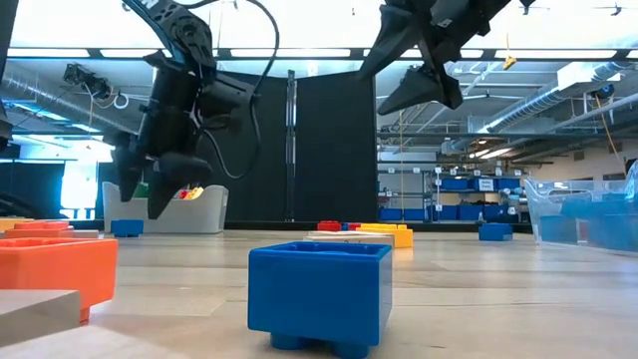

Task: Sort blocks by size
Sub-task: Put the small blue game piece into the transparent bin

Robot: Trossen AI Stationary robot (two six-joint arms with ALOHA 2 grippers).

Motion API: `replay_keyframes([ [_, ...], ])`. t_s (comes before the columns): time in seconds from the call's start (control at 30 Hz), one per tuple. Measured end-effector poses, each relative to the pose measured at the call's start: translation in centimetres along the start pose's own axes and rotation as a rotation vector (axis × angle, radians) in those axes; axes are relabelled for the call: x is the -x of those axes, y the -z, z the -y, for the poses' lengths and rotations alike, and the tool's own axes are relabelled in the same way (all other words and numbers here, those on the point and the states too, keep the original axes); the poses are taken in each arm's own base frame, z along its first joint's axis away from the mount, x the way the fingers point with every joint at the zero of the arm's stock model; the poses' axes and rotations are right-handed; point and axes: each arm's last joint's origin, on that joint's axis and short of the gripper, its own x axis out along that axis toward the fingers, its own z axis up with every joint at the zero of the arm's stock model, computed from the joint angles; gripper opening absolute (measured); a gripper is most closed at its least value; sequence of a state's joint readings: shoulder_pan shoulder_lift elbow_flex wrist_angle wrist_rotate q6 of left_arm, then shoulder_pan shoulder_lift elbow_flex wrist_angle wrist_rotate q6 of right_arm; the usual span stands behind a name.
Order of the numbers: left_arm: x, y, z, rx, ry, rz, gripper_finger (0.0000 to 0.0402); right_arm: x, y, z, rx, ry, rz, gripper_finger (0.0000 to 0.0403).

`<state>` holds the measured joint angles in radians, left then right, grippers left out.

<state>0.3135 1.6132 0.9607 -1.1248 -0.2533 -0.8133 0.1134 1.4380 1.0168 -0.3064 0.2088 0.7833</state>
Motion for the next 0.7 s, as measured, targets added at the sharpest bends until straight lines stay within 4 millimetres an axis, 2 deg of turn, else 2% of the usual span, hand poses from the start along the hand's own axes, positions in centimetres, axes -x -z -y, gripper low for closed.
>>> replay_keyframes([
  [0.23, -0.1, -0.2, -0.1, 0.136, 0.061, -0.061, 0.0363, 0.2, 0.7, -0.5, 0.081, -0.033, -0.05, 0.0276],
  [0.5, -0.3, -0.8, -0.6, 0.184, 0.09, -0.089, 0.0351, 0.3, 1.2, -0.8, 0.119, -0.04, -0.064, 0.0275],
  [0.7, -2.0, -0.7, -1.5, 0.208, 0.087, -0.147, 0.0351, 0.3, 1.4, -1.0, 0.126, -0.045, -0.067, 0.0275],
])
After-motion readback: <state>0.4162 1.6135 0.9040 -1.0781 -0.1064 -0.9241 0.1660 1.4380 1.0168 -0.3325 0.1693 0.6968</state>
